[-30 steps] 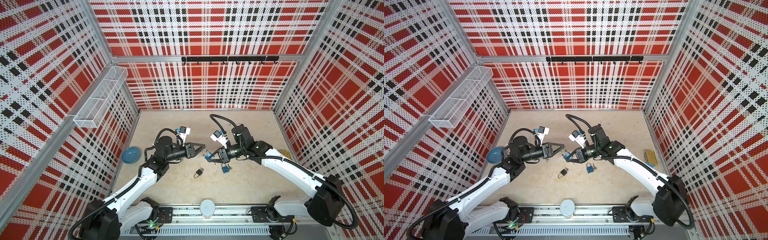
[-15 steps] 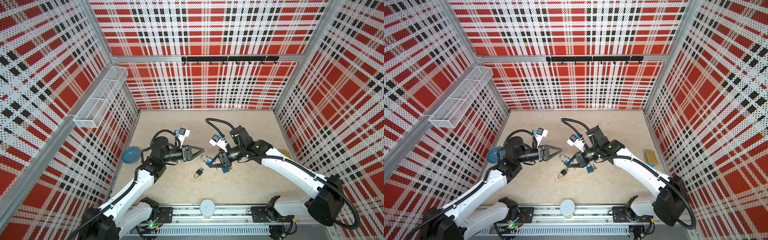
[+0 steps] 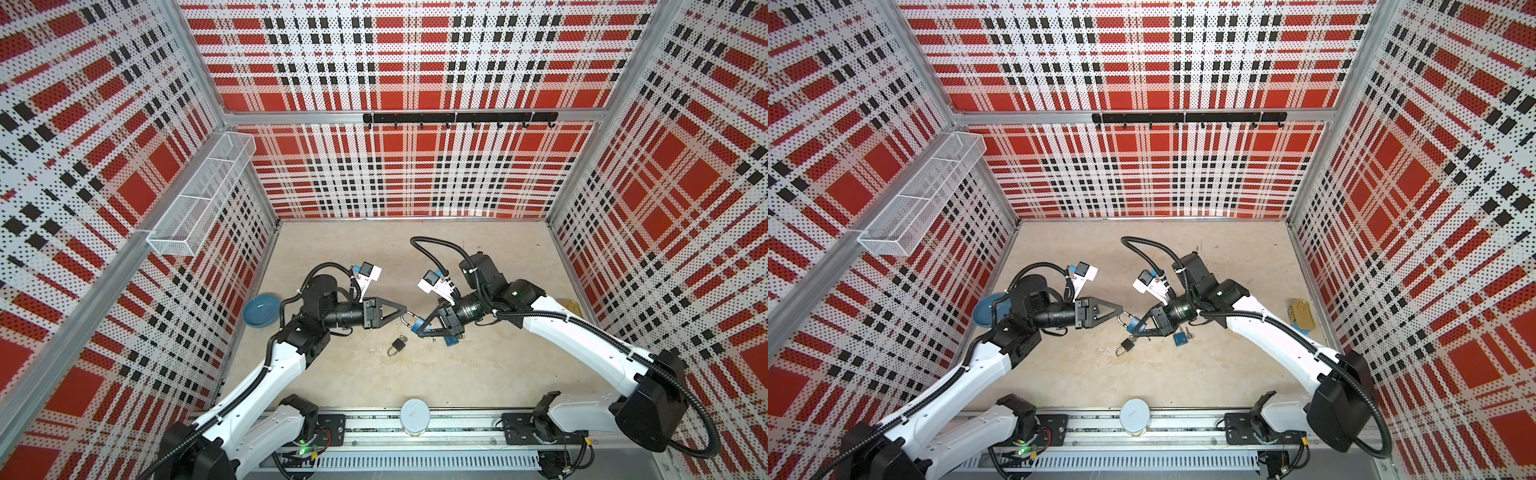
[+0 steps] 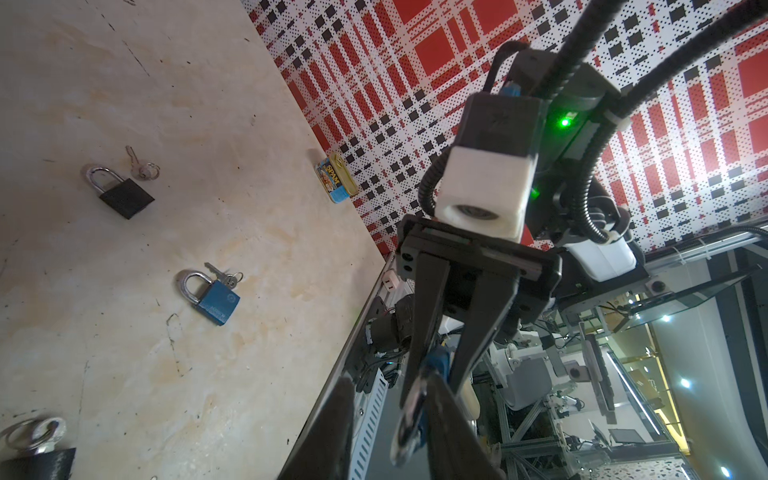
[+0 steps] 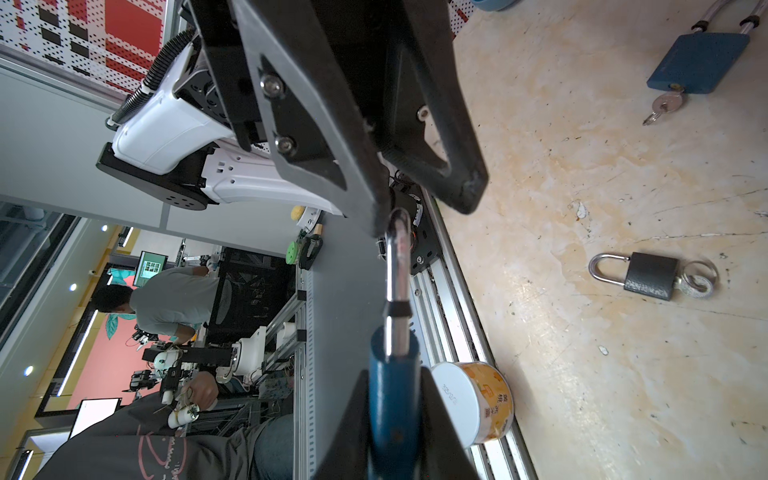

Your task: Lock with the key

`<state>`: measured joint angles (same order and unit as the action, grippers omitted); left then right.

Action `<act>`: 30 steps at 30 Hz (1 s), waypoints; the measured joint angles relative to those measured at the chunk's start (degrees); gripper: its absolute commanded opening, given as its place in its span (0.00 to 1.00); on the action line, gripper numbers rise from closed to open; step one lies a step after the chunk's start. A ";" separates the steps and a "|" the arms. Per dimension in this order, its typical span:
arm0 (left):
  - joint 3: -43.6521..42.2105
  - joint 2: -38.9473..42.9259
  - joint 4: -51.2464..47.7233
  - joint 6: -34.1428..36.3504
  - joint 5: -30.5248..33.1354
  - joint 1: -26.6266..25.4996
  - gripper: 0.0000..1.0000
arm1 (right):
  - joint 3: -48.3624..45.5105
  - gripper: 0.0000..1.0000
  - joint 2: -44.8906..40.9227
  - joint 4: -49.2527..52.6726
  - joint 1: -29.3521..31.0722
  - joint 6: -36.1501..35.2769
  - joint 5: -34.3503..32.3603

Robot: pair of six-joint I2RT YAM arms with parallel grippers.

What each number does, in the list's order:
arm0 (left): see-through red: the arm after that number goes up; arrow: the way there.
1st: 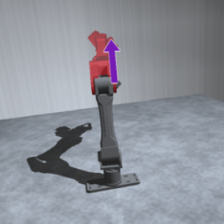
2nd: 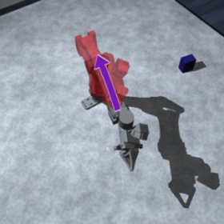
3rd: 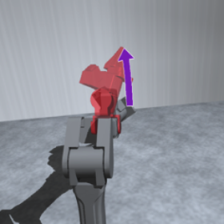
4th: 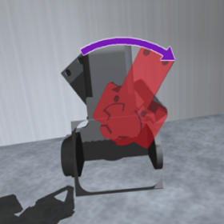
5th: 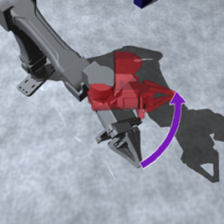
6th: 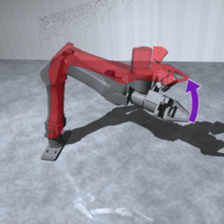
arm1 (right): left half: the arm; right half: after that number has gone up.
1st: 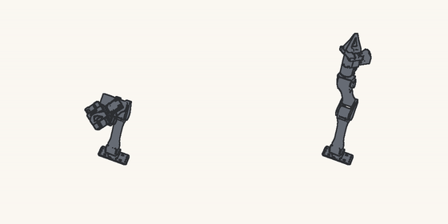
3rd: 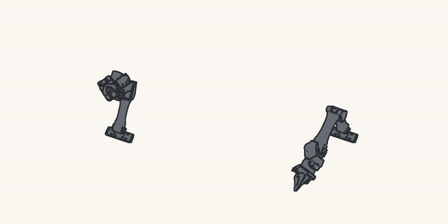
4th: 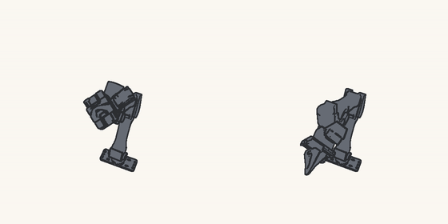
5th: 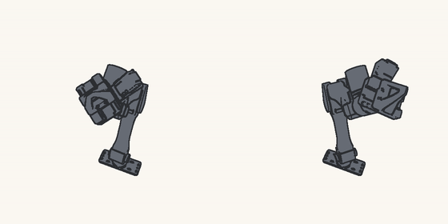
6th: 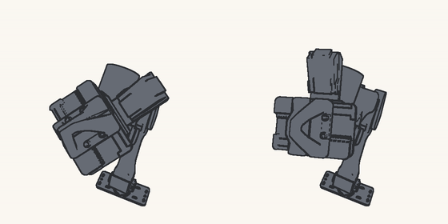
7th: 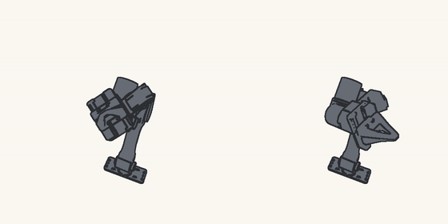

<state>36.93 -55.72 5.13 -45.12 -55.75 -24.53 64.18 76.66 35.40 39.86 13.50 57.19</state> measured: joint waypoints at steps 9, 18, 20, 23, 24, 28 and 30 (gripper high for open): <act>0.00 0.00 -0.48 0.24 -1.09 -0.37 0.25 | 0.42 0.00 0.59 0.24 0.00 -0.04 0.31; 0.00 0.00 -0.42 0.42 -2.32 -0.63 0.11 | 0.85 0.00 0.98 0.72 0.00 -0.02 0.52; 0.00 0.00 -0.42 0.44 -2.40 -0.63 0.06 | 0.85 0.00 1.29 0.87 -0.02 -0.04 0.63; 0.00 -0.02 -0.46 0.35 -2.40 -0.66 0.00 | 0.85 0.00 1.40 0.87 -0.02 -0.07 0.72; 0.00 -0.02 -0.44 0.37 -2.40 -0.70 0.00 | 0.85 0.00 1.40 0.90 -0.02 -0.07 0.76; 0.00 -0.02 -0.42 0.44 -2.25 -0.98 0.00 | 0.85 0.00 1.42 1.05 -0.07 0.00 1.14; -0.02 -0.02 -0.42 0.55 -1.97 -1.31 0.00 | 0.85 0.00 1.42 1.20 -0.09 0.26 1.53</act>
<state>36.91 -55.75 4.71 -44.58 -57.71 -25.85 65.04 78.08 36.60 39.77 13.76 58.72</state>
